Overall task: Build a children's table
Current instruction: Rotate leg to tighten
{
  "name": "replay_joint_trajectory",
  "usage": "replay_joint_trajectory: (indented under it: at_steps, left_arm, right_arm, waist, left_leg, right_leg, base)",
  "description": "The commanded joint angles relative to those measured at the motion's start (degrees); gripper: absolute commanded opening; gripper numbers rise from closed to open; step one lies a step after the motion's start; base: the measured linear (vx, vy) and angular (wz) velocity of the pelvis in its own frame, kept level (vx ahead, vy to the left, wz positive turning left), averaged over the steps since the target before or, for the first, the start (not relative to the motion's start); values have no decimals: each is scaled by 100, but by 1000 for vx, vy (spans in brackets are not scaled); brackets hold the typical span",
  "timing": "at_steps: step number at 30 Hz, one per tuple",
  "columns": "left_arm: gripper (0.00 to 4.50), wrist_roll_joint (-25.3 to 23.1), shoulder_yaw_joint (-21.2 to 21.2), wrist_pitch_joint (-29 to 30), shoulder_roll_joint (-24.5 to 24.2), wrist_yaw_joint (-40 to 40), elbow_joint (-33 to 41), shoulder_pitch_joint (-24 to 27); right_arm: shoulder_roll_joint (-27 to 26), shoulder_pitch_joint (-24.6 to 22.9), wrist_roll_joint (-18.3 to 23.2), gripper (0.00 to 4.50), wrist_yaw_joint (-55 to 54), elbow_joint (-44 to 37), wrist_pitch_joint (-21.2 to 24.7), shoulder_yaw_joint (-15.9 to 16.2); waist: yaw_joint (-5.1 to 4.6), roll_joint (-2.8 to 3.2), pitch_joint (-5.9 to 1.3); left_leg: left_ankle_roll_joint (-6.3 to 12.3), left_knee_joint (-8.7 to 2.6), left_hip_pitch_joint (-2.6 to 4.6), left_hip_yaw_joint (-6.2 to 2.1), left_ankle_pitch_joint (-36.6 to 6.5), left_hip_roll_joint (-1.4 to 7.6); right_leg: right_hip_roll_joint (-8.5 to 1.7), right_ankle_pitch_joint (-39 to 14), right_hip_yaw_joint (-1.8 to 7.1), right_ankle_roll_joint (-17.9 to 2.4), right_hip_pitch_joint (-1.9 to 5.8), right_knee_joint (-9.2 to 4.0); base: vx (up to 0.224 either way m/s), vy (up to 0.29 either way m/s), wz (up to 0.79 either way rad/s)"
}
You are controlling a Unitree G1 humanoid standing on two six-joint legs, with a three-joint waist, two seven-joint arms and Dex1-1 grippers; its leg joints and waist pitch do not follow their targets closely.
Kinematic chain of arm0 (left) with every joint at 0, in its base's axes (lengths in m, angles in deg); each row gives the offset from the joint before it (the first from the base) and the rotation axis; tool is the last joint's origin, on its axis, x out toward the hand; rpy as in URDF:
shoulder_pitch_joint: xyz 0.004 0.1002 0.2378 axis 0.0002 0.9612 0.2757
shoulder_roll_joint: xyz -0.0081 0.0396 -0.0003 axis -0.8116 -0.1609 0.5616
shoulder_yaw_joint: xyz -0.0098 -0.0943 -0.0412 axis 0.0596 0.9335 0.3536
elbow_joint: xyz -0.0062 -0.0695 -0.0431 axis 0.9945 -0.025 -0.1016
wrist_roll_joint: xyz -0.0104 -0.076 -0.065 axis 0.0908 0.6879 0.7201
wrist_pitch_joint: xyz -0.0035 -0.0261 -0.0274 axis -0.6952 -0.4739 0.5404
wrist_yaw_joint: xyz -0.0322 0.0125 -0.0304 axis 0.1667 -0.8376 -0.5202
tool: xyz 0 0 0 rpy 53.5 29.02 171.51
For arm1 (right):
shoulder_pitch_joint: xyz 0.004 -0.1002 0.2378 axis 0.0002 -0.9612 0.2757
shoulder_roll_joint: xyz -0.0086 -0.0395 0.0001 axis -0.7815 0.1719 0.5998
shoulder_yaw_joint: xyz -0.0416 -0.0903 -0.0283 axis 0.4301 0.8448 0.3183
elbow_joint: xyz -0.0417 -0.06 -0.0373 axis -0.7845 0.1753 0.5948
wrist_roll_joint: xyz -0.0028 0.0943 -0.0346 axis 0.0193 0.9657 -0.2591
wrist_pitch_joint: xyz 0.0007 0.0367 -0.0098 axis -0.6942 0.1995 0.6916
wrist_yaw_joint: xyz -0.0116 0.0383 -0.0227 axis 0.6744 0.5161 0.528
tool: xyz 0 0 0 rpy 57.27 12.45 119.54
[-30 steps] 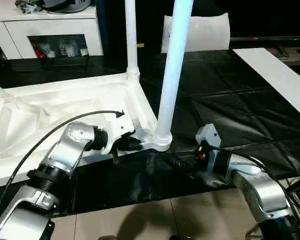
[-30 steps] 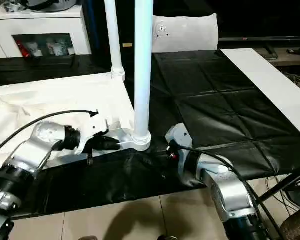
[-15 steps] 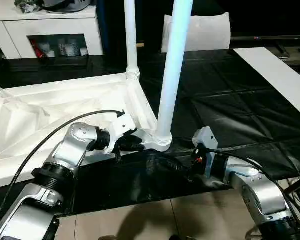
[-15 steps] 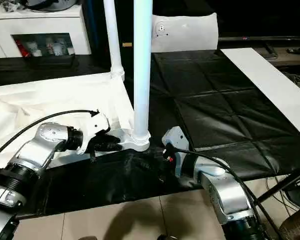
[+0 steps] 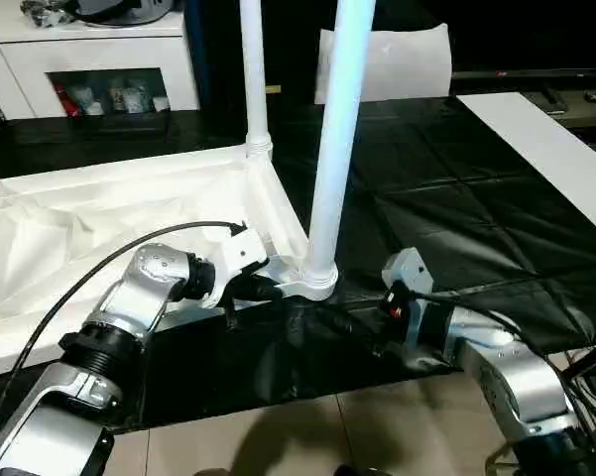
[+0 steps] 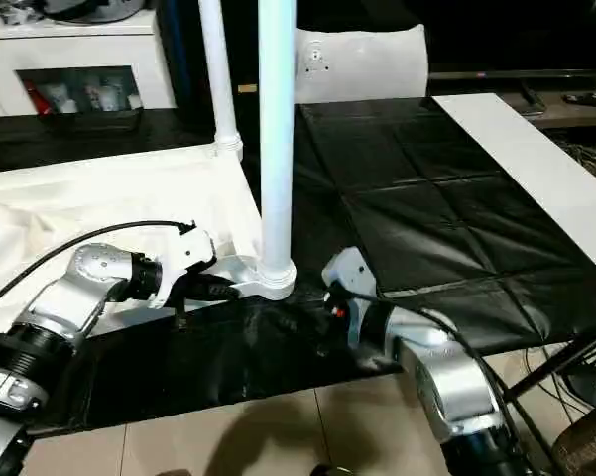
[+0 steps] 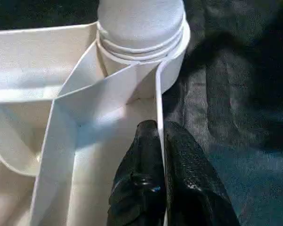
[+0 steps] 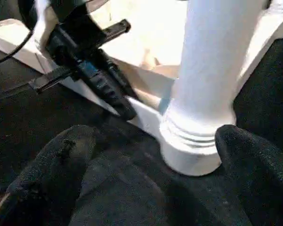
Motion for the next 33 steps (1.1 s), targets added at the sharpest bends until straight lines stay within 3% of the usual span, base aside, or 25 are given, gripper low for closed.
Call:
replay_joint_trajectory:
  at_steps: [1,4,10,13,17,18,22,24,33]
  left_arm:
    - [7,-118,-218,-436,-186,479,117,34]
    - [7,-57,-370,-616,-265,879,218,85]
    - [7,-22,-622,-908,-286,1395,245,12]
    - [0,-33,-692,-1023,-283,1529,234,-29]
    - [0,-82,-771,-1154,-282,1724,223,-48]
    - [0,-111,-820,-1205,-289,1795,236,-43]
    - [0,-139,-871,-1295,-297,1865,199,-67]
    - [0,-174,-907,-1373,-313,1897,141,-95]
    - [0,-277,-897,-1547,-312,1852,-52,-169]
  right_arm:
    - [113,177,-26,450,21,167,-97,-106]
    - [293,343,23,450,408,304,-169,-34]
    - [482,659,199,450,1322,611,-408,160]
    - [474,777,264,420,1578,793,-472,213]
    - [432,981,337,400,1882,1107,-549,287]
    - [403,1075,360,376,2034,1221,-530,328]
    - [386,1215,359,357,2319,1422,-559,391]
    - [407,1311,339,327,2509,1569,-623,468]
    - [387,1455,304,236,2817,1797,-674,575]
  waist:
    - [32,-6,-396]
    - [42,-2,-403]
    - [171,-9,-405]
    - [231,-29,-417]
    - [276,-13,-416]
    - [287,-17,-424]
    - [299,-23,-437]
    - [302,-20,-436]
    - [324,-39,-437]
  left_leg:
    - [315,-387,-116,90,-738,-69]
    - [332,-391,-108,95,-651,-46]
    - [359,-402,-90,120,-578,-3]
    - [360,-401,-84,126,-531,10]
    - [314,-400,-72,134,-573,16]
    - [311,-398,-77,132,-555,20]
    - [321,-393,-88,130,-461,29]
    - [321,-393,-86,131,-458,31]
    - [292,-387,-94,139,-445,19]
  right_leg:
    - [-349,-2590,322,287,389,-498]
    - [-354,-2413,351,155,393,-451]
    - [-364,-2259,394,-67,388,-385]
    - [-375,-2190,414,-138,389,-366]
    - [-379,-2249,418,-168,383,-365]
    - [-377,-2195,422,-174,390,-351]
    - [-374,-2048,429,-239,393,-313]
    - [-371,-2027,430,-272,391,-308]
    - [-371,-2143,426,-198,396,-319]
  base:
    - [0,0,0]
    - [0,0,0]
    - [0,0,0]
    - [0,0,0]
    - [0,0,0]
    - [0,0,0]
    - [0,0,0]
    - [0,0,0]
    - [0,0,0]
